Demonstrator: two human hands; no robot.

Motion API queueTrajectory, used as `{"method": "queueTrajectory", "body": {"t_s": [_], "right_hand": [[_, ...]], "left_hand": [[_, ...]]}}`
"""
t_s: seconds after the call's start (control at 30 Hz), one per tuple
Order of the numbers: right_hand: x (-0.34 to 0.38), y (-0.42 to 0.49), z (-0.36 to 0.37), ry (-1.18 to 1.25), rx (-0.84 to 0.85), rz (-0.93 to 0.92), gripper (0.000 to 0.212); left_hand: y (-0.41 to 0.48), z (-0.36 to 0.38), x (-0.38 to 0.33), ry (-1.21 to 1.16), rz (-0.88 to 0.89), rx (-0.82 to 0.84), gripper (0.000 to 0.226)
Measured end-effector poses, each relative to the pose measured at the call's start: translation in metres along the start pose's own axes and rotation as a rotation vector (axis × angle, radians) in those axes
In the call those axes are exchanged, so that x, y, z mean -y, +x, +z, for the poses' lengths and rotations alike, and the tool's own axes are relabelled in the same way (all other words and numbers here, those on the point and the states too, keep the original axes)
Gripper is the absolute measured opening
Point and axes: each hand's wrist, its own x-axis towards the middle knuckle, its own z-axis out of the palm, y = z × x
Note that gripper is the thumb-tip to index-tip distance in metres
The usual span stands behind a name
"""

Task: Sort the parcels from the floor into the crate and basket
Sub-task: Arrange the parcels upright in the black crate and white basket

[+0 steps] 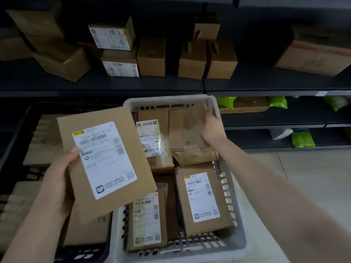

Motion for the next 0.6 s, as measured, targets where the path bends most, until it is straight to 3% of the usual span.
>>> {"method": "queueTrajectory", "body": {"t_s": [0.07,0.2,0.33,0.47,0.6], "right_hand": [[-0.016,0.011,0.011,-0.181,0.027,-0.010,0.052],[-0.012,0.010,0.015,-0.094,-0.010,-0.067,0.047],[0.015,-0.004,0.021,-0.319,0.441,0.138,0.107],[0.035,0.002,0.024,-0.359,0.481,0.257,0.135],[0.040,0.006,0.036,-0.447,0.424,0.231,0.129]], "left_hand": [[0.006,0.004,0.007,0.042,0.003,-0.004,0.041],[0.022,0.000,0.020,0.113,0.017,0.017,0.082],[0.030,0.000,0.033,0.093,-0.035,-0.003,0.065],[0.033,0.003,0.035,0.072,-0.085,-0.026,0.056],[0.034,0.007,0.035,0.060,-0.124,-0.011,0.061]]}}
